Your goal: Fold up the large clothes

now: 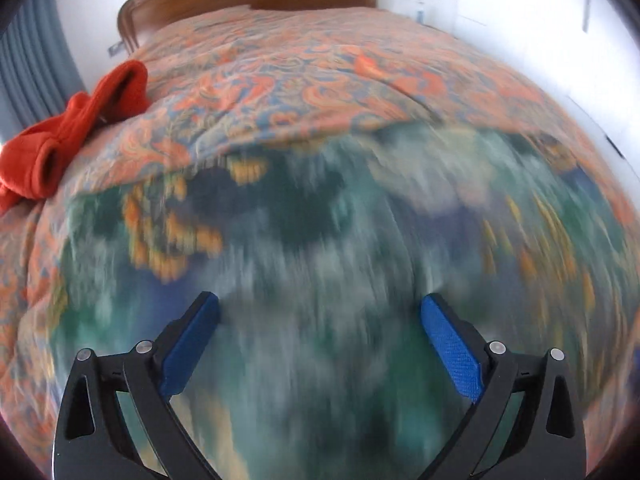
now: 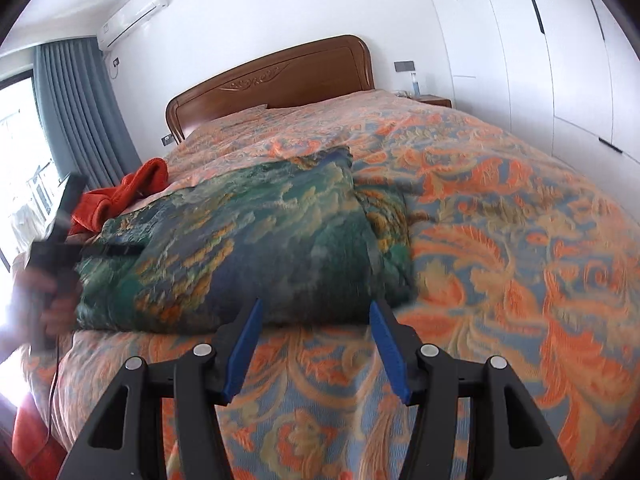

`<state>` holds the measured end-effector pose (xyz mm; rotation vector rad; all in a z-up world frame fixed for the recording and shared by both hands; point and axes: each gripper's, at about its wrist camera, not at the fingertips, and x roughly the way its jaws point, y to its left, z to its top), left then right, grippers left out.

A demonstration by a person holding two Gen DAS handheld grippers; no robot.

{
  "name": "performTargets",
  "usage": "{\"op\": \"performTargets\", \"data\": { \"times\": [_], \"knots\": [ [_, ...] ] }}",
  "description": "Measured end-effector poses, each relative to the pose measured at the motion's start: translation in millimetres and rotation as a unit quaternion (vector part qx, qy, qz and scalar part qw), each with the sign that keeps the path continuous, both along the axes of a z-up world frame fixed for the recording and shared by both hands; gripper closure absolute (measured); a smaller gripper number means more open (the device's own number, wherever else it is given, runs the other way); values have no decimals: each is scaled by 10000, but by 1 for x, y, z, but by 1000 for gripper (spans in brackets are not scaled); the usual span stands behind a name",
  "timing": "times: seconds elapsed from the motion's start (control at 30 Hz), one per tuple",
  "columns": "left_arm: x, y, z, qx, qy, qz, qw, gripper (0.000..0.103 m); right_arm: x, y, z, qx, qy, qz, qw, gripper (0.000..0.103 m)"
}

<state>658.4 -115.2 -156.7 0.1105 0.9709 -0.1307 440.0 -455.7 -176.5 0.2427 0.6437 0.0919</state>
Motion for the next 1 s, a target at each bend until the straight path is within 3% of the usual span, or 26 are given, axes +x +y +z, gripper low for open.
{"op": "performTargets", "data": {
  "times": [0.17, 0.33, 0.67, 1.0],
  "knots": [
    [52, 0, 3, 62, 37, 446, 9990, 3, -11, -1, -23, 14, 223, 42, 9997, 46],
    [62, 4, -7, -81, 184, 662, 9976, 3, -9, -1, -29, 42, 218, 66, 9997, 46],
    [-47, 2, -7, -171, -178, -180, 9995, 3, -3, -4, -37, 96, 304, 90, 9995, 41],
    [-128, 3, -18, -134, -591, -343, 9976, 2, 0, -2, -44, -77, 369, 20, 9993, 40]
  ]
}}
